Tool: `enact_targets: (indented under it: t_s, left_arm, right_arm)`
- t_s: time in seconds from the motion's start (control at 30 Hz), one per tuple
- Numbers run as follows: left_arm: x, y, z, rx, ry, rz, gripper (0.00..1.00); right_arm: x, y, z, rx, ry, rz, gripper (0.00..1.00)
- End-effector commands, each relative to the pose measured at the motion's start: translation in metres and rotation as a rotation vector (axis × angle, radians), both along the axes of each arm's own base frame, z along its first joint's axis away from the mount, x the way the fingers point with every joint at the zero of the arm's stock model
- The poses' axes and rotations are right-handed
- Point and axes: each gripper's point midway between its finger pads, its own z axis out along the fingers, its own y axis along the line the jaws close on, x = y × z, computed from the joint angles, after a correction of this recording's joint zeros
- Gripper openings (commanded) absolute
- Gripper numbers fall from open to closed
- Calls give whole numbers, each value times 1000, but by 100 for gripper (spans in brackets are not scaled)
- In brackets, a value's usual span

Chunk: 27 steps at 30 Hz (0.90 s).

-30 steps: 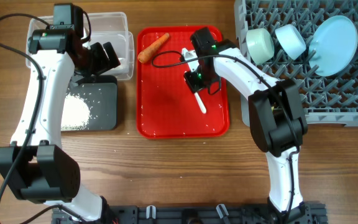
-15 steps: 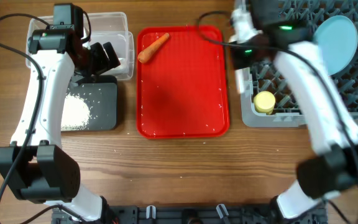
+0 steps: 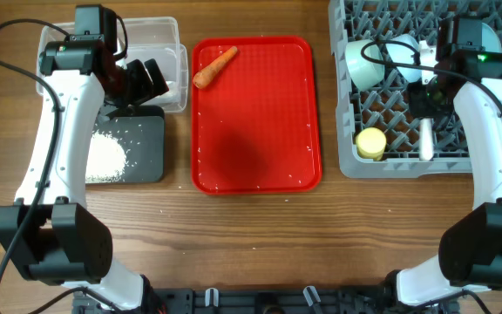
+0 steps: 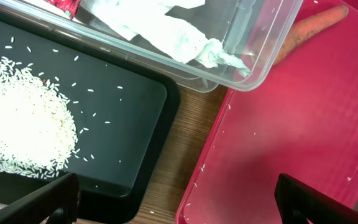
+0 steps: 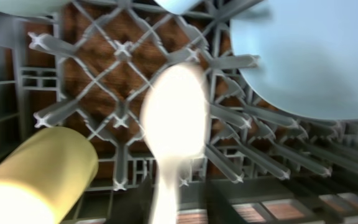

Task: Sort waste into correct bins and load items into the dishwasher rack
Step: 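Release the spoon in the rack and hold the right gripper there, then reach the left gripper to the carrot on the red tray and grasp it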

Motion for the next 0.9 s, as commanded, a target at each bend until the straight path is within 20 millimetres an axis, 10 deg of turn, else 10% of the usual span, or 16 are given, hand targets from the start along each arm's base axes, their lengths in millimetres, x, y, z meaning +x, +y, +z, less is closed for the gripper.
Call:
enact_targets:
  t_s: [0.0, 0.47, 0.53, 0.87]
  left_arm:
    - [0, 2, 0, 3, -1, 3, 100]
    - [0, 2, 0, 3, -1, 3, 100]
    - [0, 2, 0, 3, -1, 3, 100]
    - [21, -13, 10, -72, -94, -28, 100]
  right_arm:
    - [6, 8, -5, 61, -22, -16, 48]
    - [30, 70, 40, 470, -157, -75, 67]
    - [33, 78, 43, 520, -170, -53, 86]
    - [32, 83, 44, 549, -164, -45, 99]
